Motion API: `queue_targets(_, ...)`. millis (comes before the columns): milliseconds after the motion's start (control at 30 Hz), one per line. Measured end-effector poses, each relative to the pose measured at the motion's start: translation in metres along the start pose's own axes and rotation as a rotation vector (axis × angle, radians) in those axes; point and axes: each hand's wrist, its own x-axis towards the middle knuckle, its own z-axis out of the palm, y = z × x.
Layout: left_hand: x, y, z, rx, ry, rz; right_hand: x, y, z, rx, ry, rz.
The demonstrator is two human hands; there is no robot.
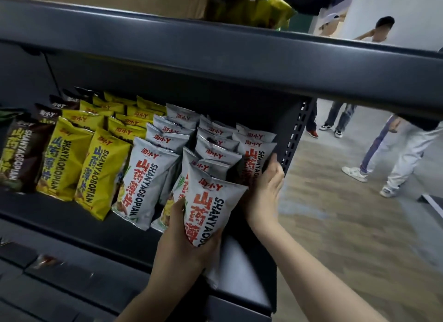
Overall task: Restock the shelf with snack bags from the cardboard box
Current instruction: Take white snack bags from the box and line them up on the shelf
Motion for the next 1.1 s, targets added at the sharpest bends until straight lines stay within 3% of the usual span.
queue_targets(100, -0.001, 0.000, -0.004, -0.012, -0.015, -0.002, 0.009, 0.010, -0.016, -0.344, 0.003, -0.453)
queue_targets(167, -0.003, 0.000, -0.006, -0.016, -0.018, 0.003, 0.023, 0.016, -0.017, -0.520, -0.054, -0.608)
queue_targets(300, -0.004, 0.000, -0.010, -0.001, -0.022, 0.002, 0.045, 0.022, -0.009, -0.651, -0.085, -0.651)
queue_targets(433, -0.002, 0.003, -0.012, 0.029, -0.008, 0.051, 0.049, 0.026, -0.003, -0.650, -0.037, -0.645)
queue_targets(567, -0.003, 0.018, -0.003, 0.010, -0.023, 0.122, 0.049, 0.026, -0.004, -0.592, -0.120, -0.610)
queue_targets(633, -0.001, 0.027, 0.008, 0.033, -0.042, 0.157, 0.042, 0.027, -0.014, -0.431, -0.150, -0.505)
queue_targets(833, 0.018, 0.043, 0.058, 0.118, -0.029, 0.298, 0.015, 0.008, -0.076, 0.677, -0.161, 0.011)
queue_targets(900, 0.028, 0.043, 0.073, 0.126, -0.040, 0.288, 0.004, 0.007, -0.087, 0.881, -0.299, 0.118)
queue_targets(1000, 0.044, 0.036, 0.090, 0.202, -0.040, 0.308, -0.013, 0.010, -0.083, 0.855, -0.396, 0.143)
queue_targets(1100, 0.056, 0.018, 0.101, 0.530, 0.047, 0.421, -0.009, 0.010, -0.067, 0.723, -0.266, 0.203)
